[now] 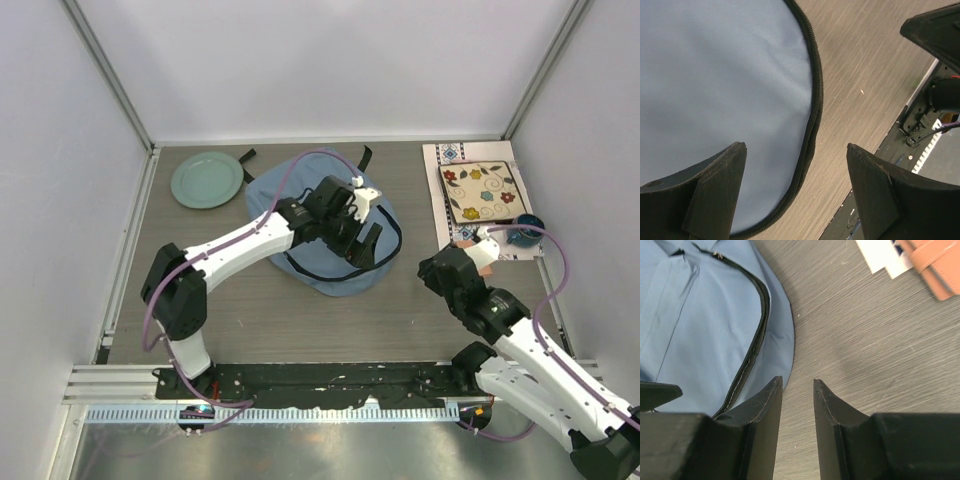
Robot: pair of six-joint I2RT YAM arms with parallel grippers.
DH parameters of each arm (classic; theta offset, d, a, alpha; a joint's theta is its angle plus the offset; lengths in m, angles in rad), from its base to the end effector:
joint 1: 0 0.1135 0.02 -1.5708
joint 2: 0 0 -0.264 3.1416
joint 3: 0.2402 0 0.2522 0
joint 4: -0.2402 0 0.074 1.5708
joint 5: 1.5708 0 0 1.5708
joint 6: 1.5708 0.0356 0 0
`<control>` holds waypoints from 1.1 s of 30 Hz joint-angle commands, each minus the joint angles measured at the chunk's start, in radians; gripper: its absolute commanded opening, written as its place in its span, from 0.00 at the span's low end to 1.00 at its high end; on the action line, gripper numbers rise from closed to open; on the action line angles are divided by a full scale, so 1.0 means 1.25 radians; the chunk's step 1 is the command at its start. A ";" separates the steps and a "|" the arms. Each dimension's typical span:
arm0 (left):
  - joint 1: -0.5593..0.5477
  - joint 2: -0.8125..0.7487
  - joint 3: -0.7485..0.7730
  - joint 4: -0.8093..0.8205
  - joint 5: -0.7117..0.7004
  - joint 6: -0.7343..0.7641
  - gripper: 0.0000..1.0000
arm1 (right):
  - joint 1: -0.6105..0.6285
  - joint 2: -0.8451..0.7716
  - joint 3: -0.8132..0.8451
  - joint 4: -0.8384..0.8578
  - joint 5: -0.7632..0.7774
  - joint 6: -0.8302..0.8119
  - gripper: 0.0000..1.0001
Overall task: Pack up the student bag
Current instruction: Adjust the student bag at the center of the board.
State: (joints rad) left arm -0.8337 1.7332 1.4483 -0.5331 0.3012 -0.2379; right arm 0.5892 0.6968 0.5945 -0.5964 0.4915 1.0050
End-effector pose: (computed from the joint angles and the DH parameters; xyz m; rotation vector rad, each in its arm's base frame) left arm 0.2533 -0.2947 0.2839 0.8823 2.3598 -0.8356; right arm 0.1324 0.0683 0.2498 0.6992 2.0802 0.3445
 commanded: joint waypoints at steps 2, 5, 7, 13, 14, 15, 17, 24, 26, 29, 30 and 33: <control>-0.012 0.047 0.088 -0.007 0.116 0.041 0.84 | -0.006 -0.064 0.021 -0.055 0.132 0.032 0.36; -0.024 0.082 0.118 -0.014 0.120 0.039 0.83 | -0.006 -0.076 0.020 -0.058 0.141 0.033 0.36; -0.032 0.101 0.135 -0.018 0.120 0.039 0.80 | -0.007 -0.078 0.019 -0.057 0.142 0.033 0.36; -0.058 0.128 0.156 -0.009 0.050 0.032 0.76 | -0.006 -0.073 0.015 -0.052 0.136 0.034 0.35; -0.062 0.136 0.158 -0.009 0.039 0.033 0.75 | -0.007 -0.075 0.014 -0.049 0.134 0.034 0.35; -0.066 0.142 0.167 -0.010 0.028 0.033 0.74 | -0.007 -0.076 0.013 -0.048 0.132 0.035 0.35; -0.067 0.150 0.172 -0.009 -0.002 0.030 0.72 | -0.007 -0.081 0.012 -0.047 0.131 0.035 0.35; -0.073 0.178 0.184 -0.008 -0.069 0.034 0.64 | -0.007 -0.092 0.008 -0.044 0.128 0.034 0.34; -0.073 0.181 0.188 -0.009 -0.067 0.036 0.62 | -0.007 -0.094 0.005 -0.043 0.127 0.035 0.34; -0.077 0.187 0.200 -0.014 -0.059 0.037 0.54 | -0.007 -0.094 0.002 -0.041 0.123 0.038 0.34; -0.078 0.187 0.200 -0.015 -0.059 0.039 0.50 | -0.007 -0.094 0.001 -0.038 0.125 0.038 0.34; -0.082 0.189 0.207 -0.019 -0.056 0.041 0.40 | -0.007 -0.090 -0.003 -0.030 0.117 0.038 0.34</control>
State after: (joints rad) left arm -0.9249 1.9675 1.6554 -0.5541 0.2321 -0.2005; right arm 0.5850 0.5884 0.5941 -0.6743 0.6086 1.0286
